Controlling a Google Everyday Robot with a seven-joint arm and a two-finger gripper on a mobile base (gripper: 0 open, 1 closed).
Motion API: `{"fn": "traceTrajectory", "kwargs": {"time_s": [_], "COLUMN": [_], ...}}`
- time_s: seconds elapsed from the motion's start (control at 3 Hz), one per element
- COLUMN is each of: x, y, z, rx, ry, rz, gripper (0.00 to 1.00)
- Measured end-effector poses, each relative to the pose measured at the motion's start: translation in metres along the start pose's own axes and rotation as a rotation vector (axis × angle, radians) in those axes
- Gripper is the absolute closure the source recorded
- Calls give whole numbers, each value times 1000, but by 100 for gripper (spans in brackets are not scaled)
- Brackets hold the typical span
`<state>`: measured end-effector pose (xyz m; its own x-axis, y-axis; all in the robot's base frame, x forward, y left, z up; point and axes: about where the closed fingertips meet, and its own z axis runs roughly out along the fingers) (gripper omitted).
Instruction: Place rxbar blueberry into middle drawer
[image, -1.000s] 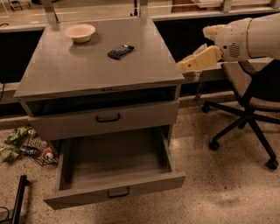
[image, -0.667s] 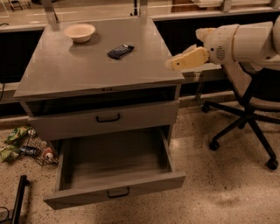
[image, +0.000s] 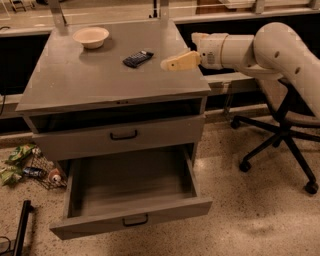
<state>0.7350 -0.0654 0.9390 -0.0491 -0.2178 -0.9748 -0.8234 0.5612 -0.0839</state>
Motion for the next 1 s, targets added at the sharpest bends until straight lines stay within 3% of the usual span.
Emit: {"fn": "traceTrajectory", "kwargs": {"time_s": [0.33, 0.67, 1.0], "x": [-2, -2, 8], "y": [-24, -24, -33], "z": [89, 89, 107], "rx": [-59, -59, -14], "ry": [-39, -39, -21], "rz": [-35, -35, 2], "gripper": [0, 0, 0]}}
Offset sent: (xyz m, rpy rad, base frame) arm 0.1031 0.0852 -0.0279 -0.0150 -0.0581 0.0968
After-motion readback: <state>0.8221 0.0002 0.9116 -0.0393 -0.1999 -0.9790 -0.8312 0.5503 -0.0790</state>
